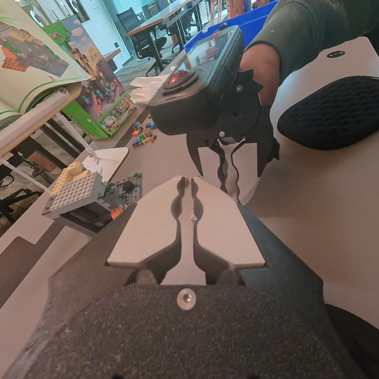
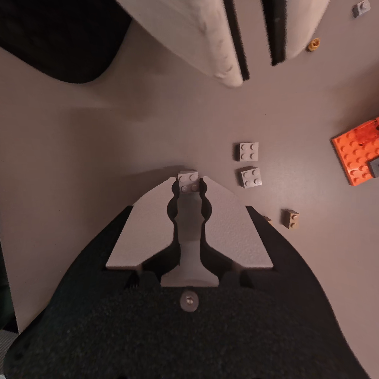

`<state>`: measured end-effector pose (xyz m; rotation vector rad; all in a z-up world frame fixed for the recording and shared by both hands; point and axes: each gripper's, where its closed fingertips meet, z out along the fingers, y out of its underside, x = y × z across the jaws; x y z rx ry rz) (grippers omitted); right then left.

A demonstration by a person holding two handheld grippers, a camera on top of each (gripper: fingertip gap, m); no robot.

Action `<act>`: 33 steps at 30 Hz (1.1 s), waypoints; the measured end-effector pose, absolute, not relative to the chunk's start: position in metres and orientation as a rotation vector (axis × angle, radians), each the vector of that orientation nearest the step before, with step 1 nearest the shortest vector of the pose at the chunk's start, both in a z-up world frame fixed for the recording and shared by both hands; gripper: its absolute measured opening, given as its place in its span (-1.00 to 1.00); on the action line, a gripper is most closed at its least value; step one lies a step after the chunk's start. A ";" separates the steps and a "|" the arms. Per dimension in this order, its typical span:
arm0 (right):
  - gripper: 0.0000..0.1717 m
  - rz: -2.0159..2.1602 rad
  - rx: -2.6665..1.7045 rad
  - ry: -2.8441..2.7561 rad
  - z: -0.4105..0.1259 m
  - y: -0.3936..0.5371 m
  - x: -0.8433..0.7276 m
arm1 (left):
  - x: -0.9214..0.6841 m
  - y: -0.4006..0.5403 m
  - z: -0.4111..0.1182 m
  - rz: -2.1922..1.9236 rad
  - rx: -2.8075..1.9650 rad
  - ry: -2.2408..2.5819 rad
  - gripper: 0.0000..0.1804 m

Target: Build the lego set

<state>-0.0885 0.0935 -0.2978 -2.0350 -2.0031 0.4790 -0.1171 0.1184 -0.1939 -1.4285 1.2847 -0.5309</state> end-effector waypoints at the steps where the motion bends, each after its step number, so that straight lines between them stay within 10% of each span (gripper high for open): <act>1: -0.79 0.475 -2.036 -2.006 -0.299 0.094 -0.089 | -0.117 0.118 -0.194 -0.531 -1.428 1.284 -0.94; 33: -0.80 0.379 -1.704 -2.480 -0.309 0.093 -0.089 | -0.137 0.123 -0.181 -0.508 -1.437 1.228 -0.95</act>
